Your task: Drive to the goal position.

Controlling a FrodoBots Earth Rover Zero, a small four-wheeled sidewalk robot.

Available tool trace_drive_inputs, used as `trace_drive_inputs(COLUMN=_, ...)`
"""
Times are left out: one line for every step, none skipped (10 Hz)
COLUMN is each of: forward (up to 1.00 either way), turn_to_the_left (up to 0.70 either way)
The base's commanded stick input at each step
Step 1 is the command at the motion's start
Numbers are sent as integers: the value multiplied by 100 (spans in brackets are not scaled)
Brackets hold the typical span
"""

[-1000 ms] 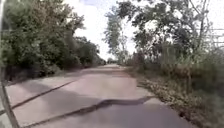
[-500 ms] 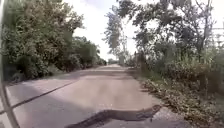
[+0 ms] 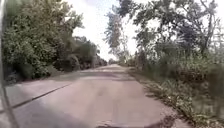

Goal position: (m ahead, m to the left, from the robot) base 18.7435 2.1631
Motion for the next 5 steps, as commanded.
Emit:
trace_drive_inputs(forward=70, turn_to_the_left=0)
trace_drive_inputs(forward=70, turn_to_the_left=0)
trace_drive_inputs(forward=70, turn_to_the_left=0)
trace_drive_inputs(forward=70, turn_to_the_left=0)
trace_drive_inputs(forward=70, turn_to_the_left=0)
